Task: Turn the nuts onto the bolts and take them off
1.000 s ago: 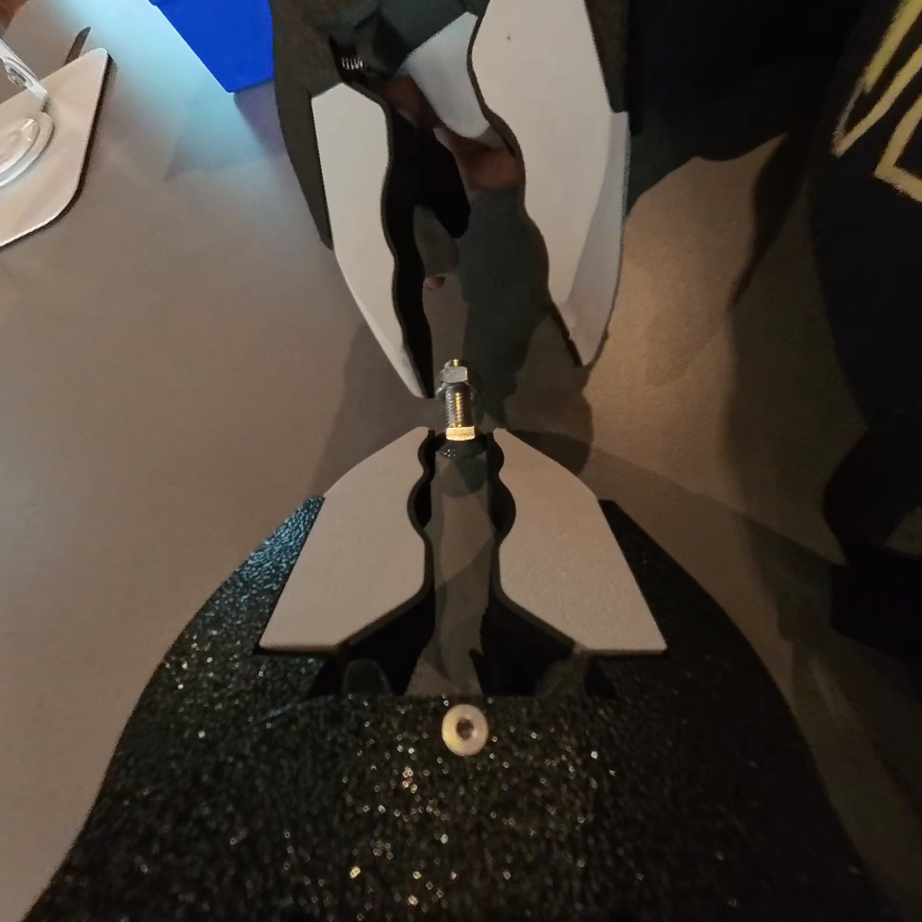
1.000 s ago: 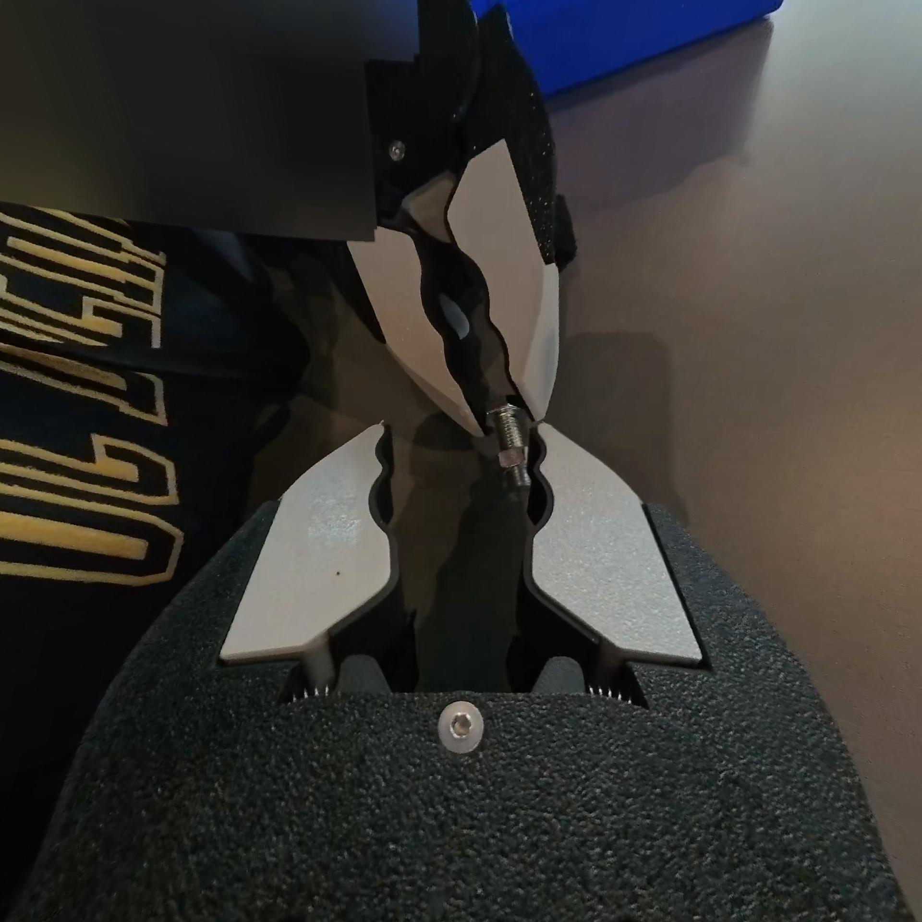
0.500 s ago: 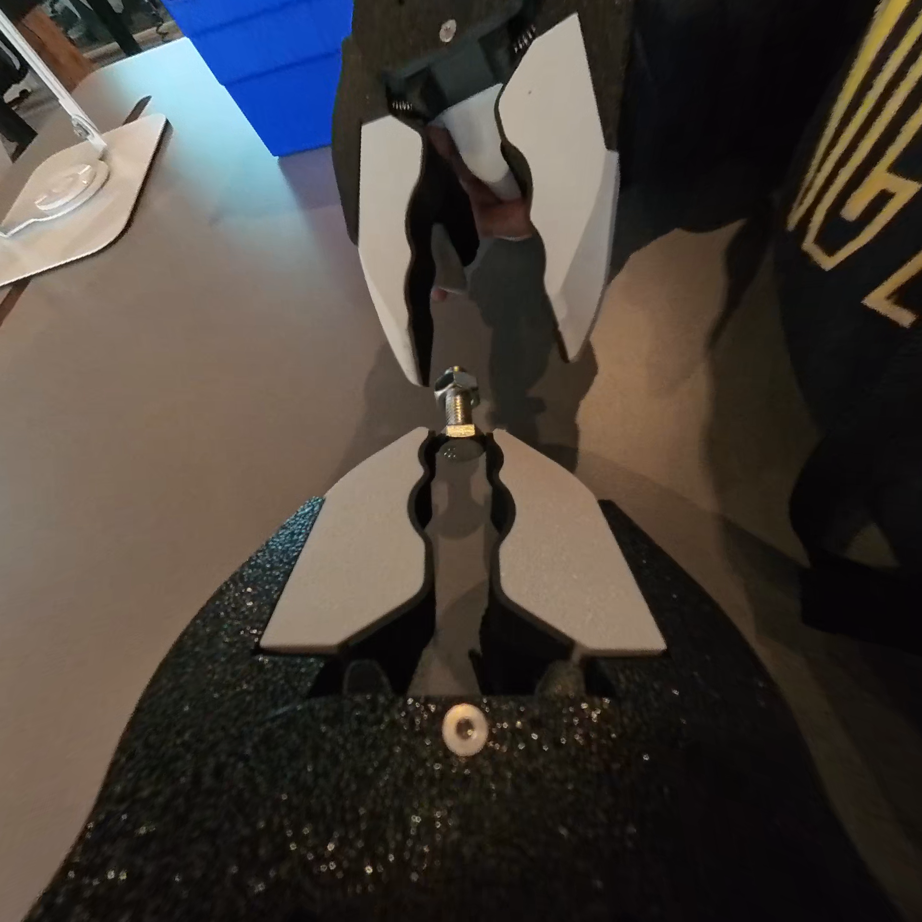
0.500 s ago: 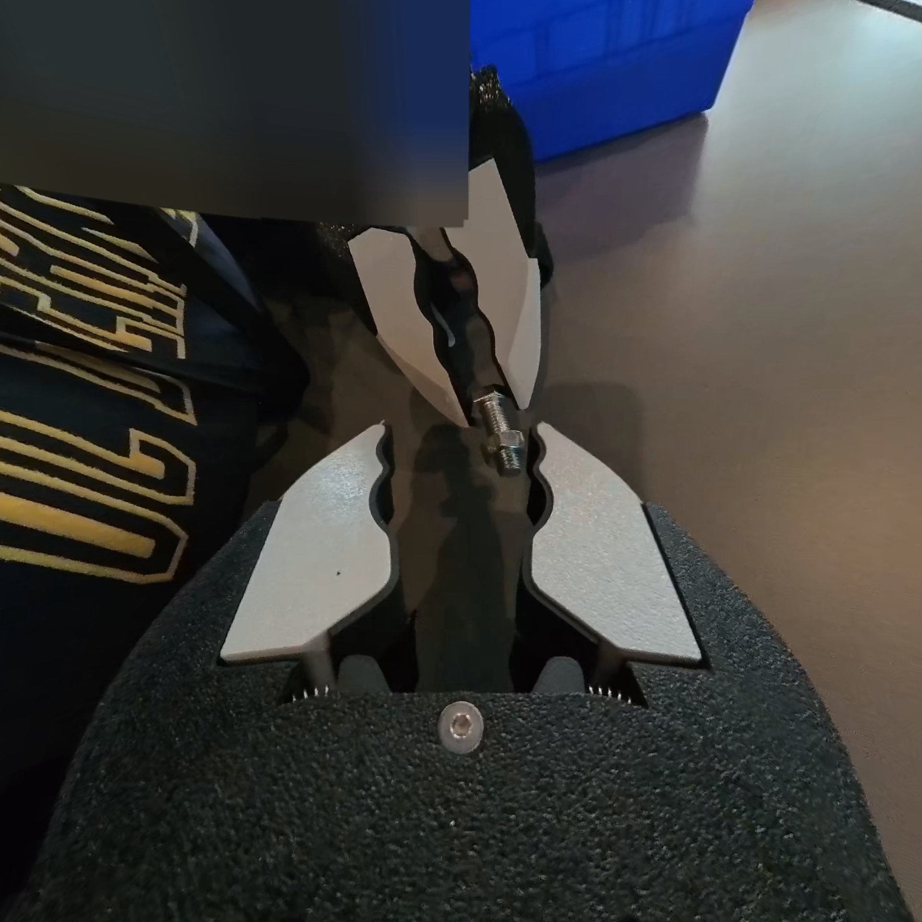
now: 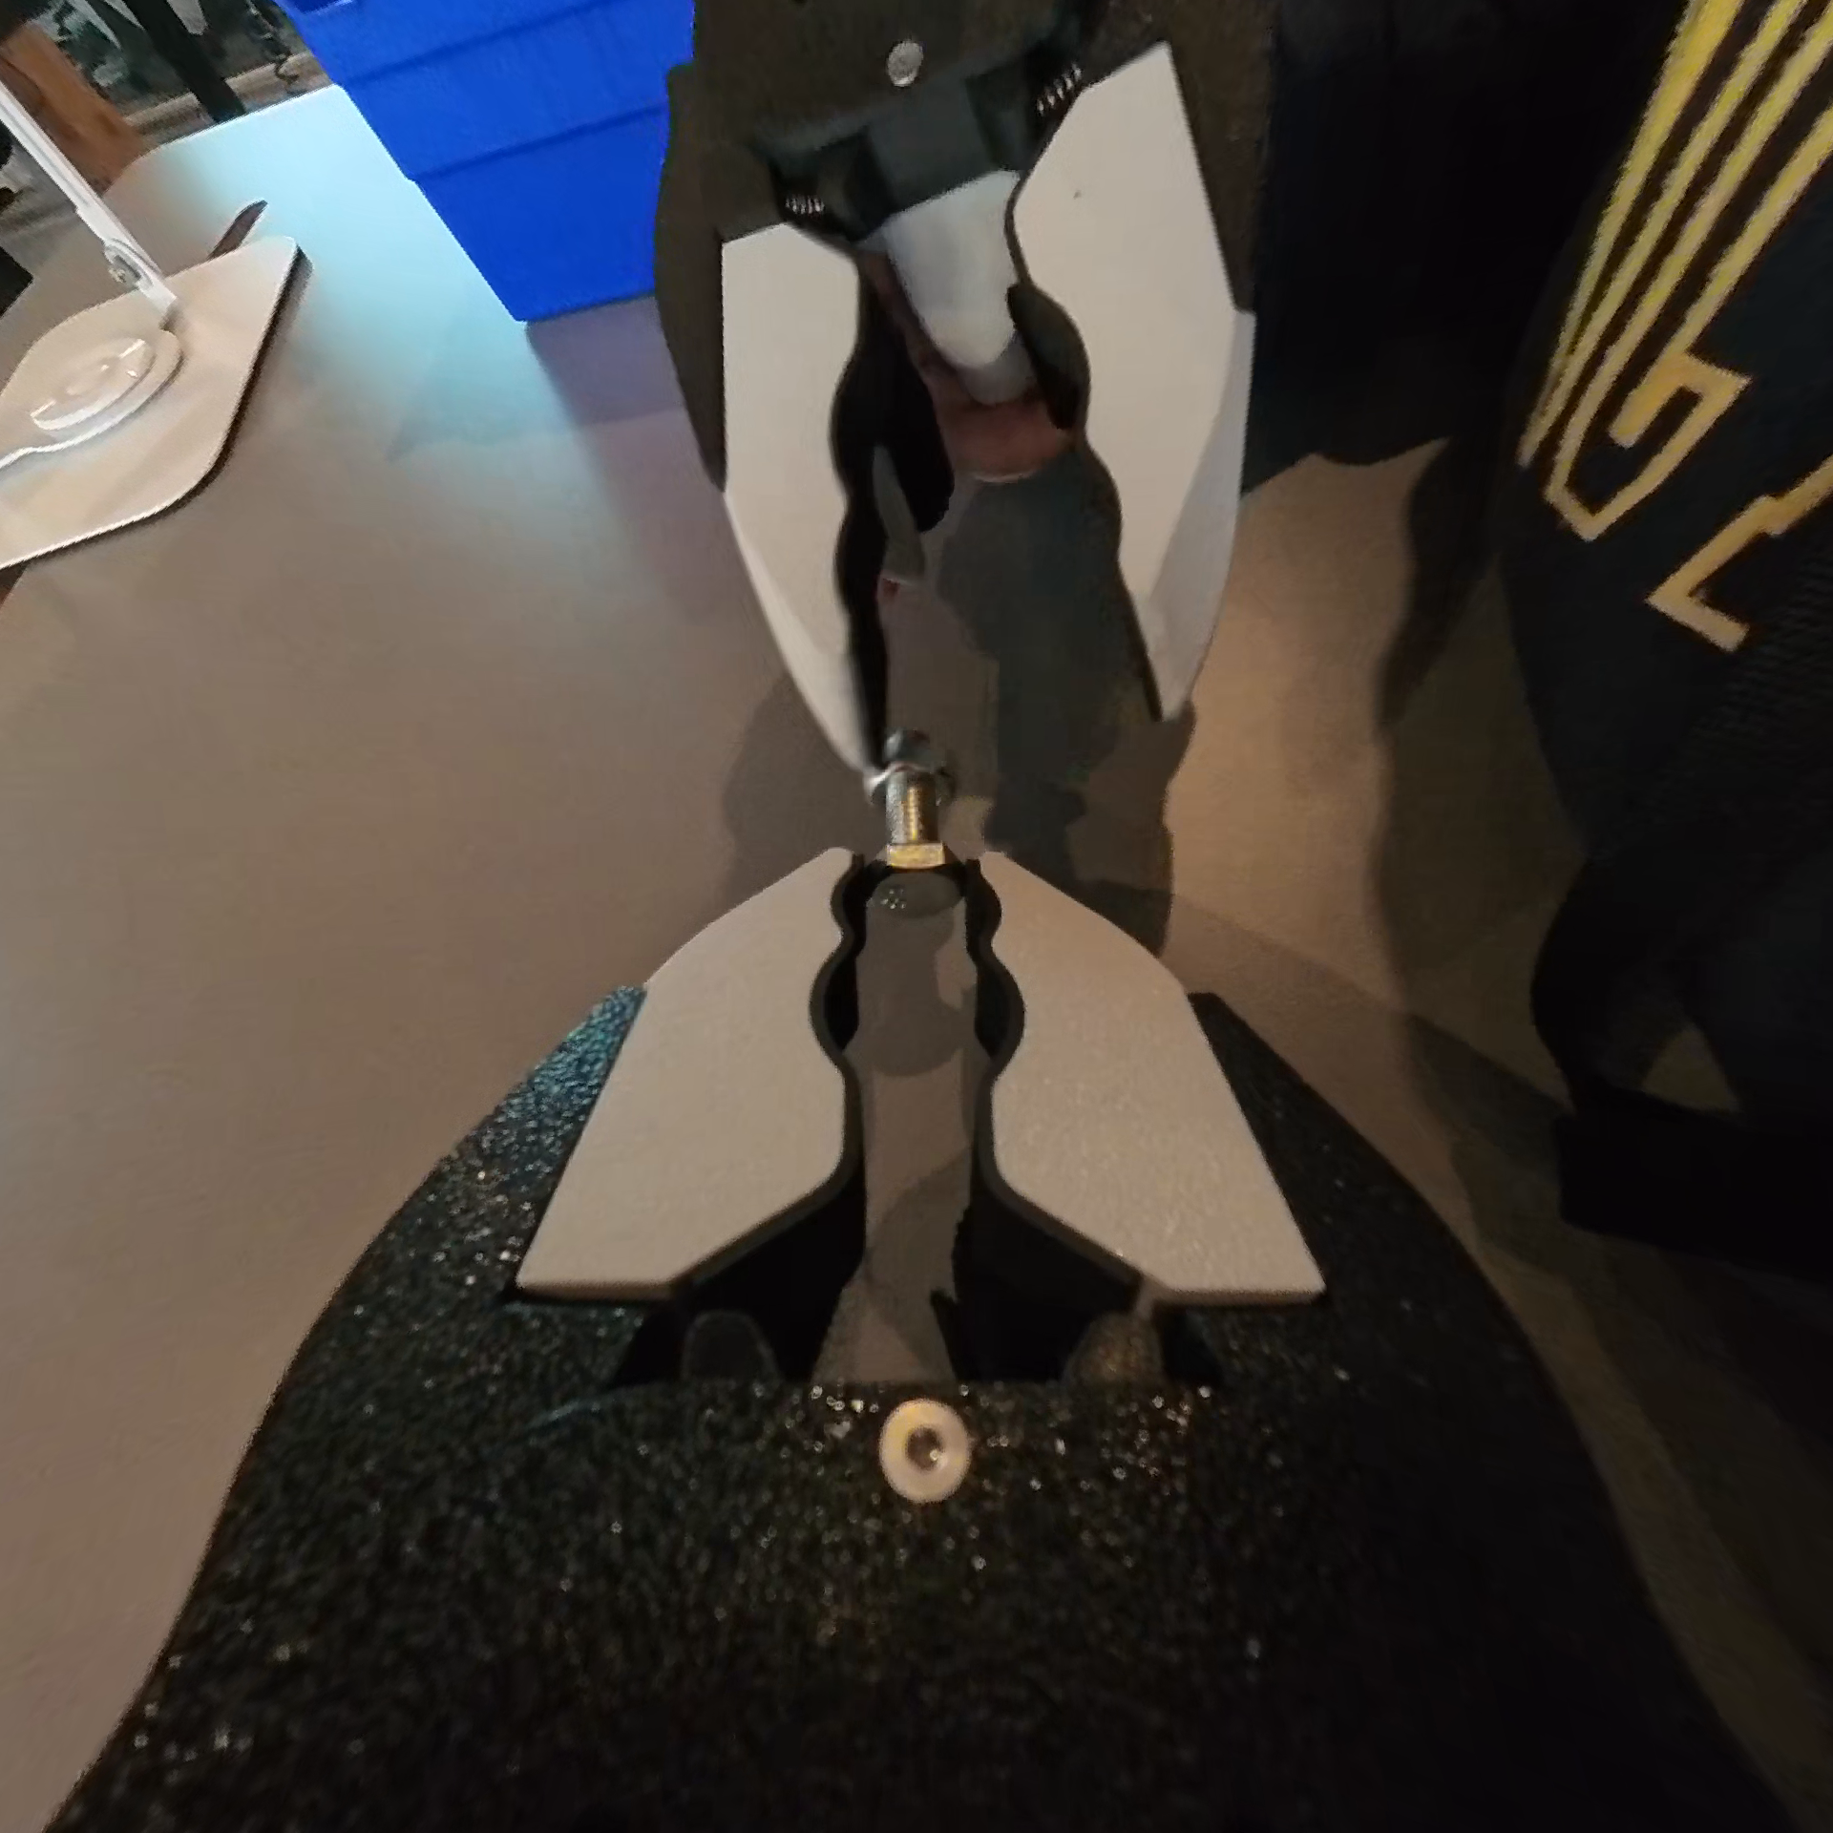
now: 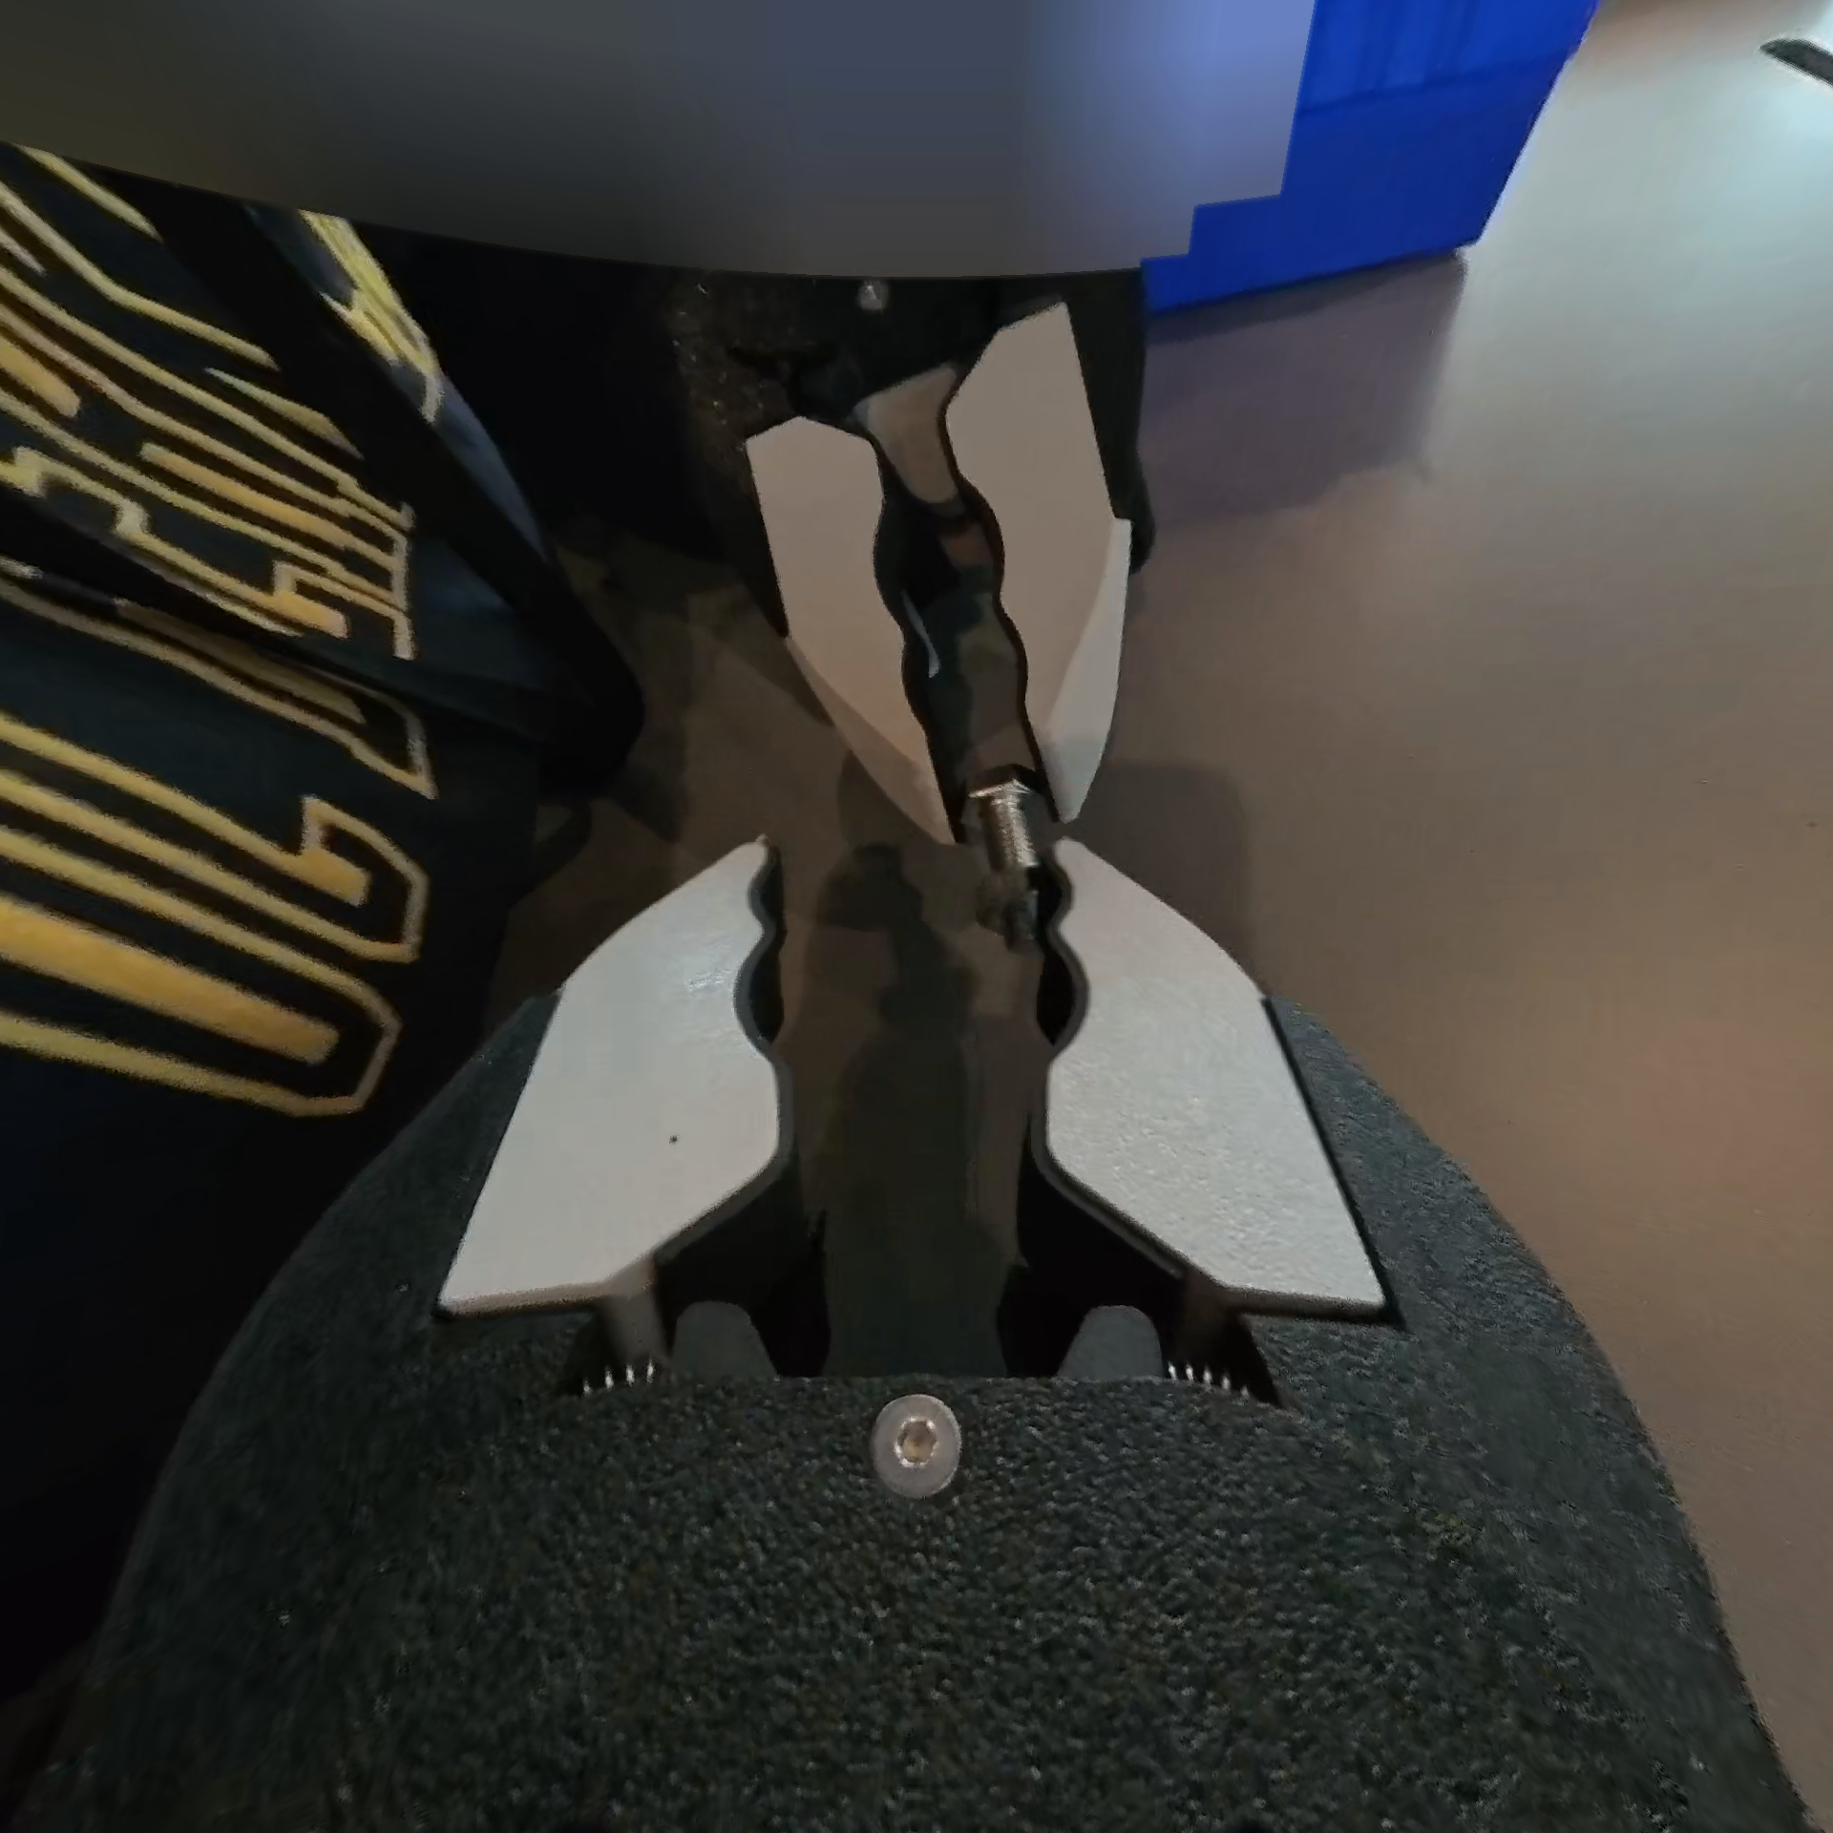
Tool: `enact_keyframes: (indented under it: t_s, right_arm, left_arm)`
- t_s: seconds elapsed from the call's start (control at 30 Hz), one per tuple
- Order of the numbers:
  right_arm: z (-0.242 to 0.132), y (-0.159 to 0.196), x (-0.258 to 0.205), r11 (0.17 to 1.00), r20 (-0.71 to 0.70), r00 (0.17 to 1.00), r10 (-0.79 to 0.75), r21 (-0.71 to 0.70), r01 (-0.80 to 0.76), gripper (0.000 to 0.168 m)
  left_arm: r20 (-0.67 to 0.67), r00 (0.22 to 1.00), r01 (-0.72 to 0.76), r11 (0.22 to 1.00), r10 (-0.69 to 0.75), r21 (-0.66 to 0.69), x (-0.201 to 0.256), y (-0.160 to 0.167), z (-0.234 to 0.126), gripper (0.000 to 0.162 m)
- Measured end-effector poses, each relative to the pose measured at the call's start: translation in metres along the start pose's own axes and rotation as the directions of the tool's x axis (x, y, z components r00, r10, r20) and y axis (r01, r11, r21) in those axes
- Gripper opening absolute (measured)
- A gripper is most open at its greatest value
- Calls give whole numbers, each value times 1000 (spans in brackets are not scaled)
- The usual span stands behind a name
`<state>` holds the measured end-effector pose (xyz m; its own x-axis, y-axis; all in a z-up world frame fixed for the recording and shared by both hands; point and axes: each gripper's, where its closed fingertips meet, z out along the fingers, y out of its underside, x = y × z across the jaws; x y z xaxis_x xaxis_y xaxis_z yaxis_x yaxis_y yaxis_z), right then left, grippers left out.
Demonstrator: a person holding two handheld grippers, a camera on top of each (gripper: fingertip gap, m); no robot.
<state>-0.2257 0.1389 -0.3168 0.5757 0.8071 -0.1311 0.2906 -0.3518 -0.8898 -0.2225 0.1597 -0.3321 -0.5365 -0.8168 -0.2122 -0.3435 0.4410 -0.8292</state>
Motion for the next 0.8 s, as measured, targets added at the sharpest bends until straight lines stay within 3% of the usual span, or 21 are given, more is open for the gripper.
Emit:
enact_keyframes:
  t_s: [0.03, 0.07, 0.2, 0.4, 0.47, 0.5, 0.67, 0.8]
  right_arm:
    - [-3, -2, -7, 1000, 47, 999, -10, 25, 9, 34]
    - [-4, -5, -9, 999, 70, 998, -3, 46, 0, 31]
    - [-2, -4, 4, 999, -17, 1000, 15, 36, -14, 51]
    - [3, 2, 0, 1000, -15, 1000, -24, -20, 24, 53]
    - [-1, -1, -14, 999, 77, 996, -48, 14, 47, 30]
    - [-2, -2, -17, 999, 100, 994, -49, 24, 46, 27]
    - [0, 1, 5, 998, -65, 996, -60, -9, 60, 55]
    - [5, 6, 5, 996, -69, 995, -74, -58, 71, 57]
  left_arm:
    - [10, 1000, 0, 1000, 0, -2, -1, 0, 0, 18]
    - [6, 1000, 0, 1000, 0, -2, -1, 0, 0, 18]
    - [-1, 1000, -5, 1000, 5, -1, 1, 0, 0, 18]
    - [-1, 1000, -2, 1000, 2, 8, 1, -1, -1, 18]
    - [6, 1000, -1, 1000, 1, 3, 0, -1, -1, 18]
    - [4, 1000, -1, 1000, 1, 4, 0, -1, -1, 18]
    - [-1, 1000, -20, 1000, 20, 9, 2, -2, -1, 18]
    - [-4, 1000, -28, 999, 28, 27, 3, -4, -2, 18]
